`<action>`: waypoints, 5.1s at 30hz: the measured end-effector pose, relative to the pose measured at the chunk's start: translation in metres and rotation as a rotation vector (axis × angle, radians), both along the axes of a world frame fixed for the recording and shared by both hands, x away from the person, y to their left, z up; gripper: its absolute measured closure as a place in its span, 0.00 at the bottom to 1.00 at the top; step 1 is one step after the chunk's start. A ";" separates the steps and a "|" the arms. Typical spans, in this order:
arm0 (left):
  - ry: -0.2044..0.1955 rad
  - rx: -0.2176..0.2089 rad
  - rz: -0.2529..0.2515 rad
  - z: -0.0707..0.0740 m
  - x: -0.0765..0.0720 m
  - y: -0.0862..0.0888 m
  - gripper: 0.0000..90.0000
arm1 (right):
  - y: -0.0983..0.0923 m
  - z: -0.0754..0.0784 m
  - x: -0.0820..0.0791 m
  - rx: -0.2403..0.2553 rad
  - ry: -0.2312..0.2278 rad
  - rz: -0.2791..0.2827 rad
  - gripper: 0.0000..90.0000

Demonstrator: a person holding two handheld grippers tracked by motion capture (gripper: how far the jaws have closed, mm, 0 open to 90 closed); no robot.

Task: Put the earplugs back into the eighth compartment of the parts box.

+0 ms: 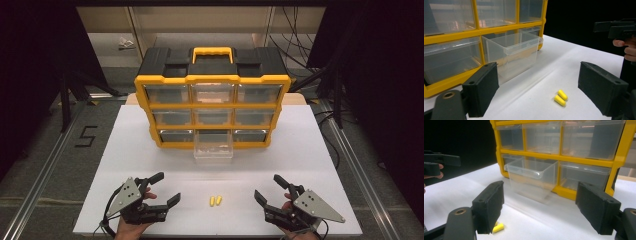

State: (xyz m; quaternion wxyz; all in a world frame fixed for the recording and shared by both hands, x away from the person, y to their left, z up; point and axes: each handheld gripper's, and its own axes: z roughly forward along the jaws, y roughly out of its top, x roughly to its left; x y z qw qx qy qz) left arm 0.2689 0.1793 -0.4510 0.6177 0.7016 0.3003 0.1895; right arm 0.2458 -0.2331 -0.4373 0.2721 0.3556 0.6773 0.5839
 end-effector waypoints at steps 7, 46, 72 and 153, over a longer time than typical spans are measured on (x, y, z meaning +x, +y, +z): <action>-0.002 -0.001 -0.001 0.000 -0.001 0.000 0.18 | 0.001 0.000 0.001 -0.003 -0.002 0.002 0.26; -0.008 -0.018 -0.010 0.000 -0.001 0.001 0.18 | 0.074 -0.010 0.049 -0.424 0.295 0.343 0.30; -0.005 -0.012 -0.006 0.000 -0.001 0.001 0.18 | 0.115 -0.036 0.075 -0.634 0.427 0.449 0.57; -0.008 -0.014 -0.001 0.000 -0.002 0.001 0.18 | 0.080 0.039 0.130 -0.193 0.206 0.177 0.76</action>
